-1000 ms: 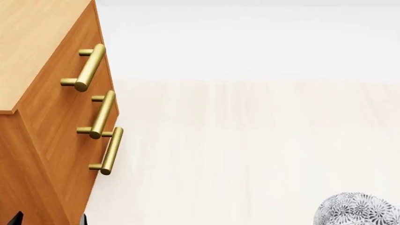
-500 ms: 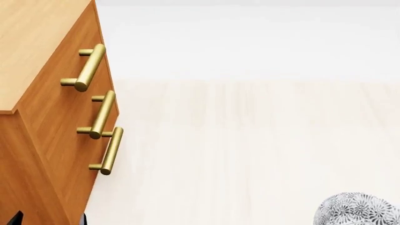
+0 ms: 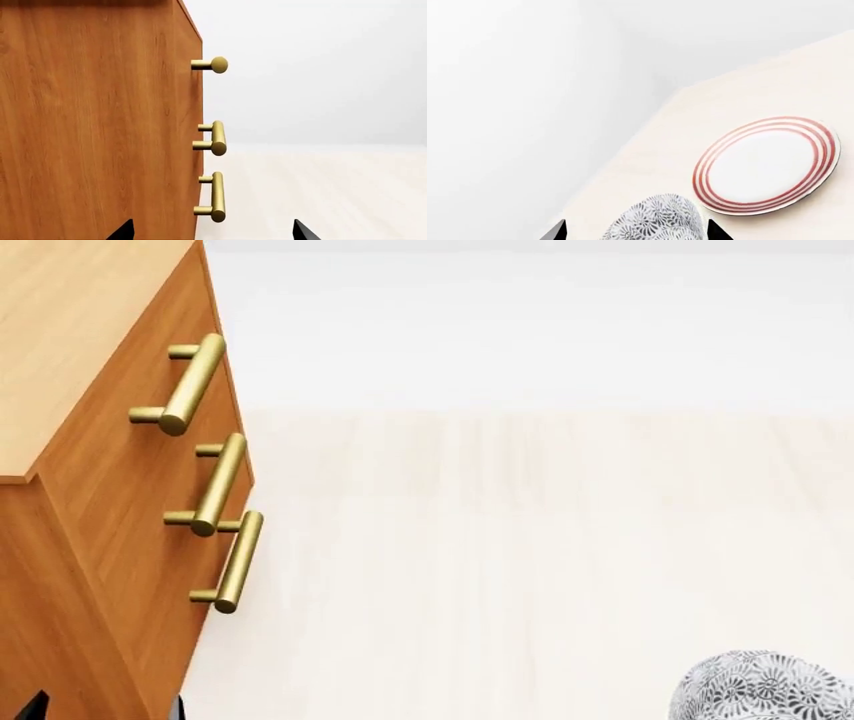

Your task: Put the bowl on top of the cabinet.

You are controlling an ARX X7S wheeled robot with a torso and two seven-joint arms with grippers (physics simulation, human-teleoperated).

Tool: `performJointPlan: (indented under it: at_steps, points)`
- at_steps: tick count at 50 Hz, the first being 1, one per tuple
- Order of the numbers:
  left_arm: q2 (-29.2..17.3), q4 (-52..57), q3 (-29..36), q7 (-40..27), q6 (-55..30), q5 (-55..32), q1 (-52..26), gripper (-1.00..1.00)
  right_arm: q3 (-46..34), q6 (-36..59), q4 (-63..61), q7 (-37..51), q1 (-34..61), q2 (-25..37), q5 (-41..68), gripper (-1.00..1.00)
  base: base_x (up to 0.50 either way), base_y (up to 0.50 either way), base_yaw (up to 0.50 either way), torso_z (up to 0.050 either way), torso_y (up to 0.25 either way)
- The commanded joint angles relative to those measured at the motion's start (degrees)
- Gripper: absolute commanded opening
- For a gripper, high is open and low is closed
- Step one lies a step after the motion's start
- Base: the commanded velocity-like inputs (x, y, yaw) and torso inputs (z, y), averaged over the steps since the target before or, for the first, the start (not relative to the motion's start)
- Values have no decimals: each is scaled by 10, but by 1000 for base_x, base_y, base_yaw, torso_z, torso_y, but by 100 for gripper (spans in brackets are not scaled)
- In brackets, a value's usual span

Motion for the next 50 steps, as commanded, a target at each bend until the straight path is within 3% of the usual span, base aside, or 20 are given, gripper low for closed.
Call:
performJointPlan:
  at_steps: [1,19,50]
  points:
    - [-1,-1,2,-2,-1,0,-1,100,5,24,12,16,12,9,50,100,0,0,0,0,0]
    - [-4,-2,4,-6,1,-3,-3,100,19,30,20,32,14,10,102,100,0,0,0,0,0]
    - [-6,-12,10,-8,2,-8,-10,100,15,92,117,55,104,33,148,100,0,0,0,0,0]
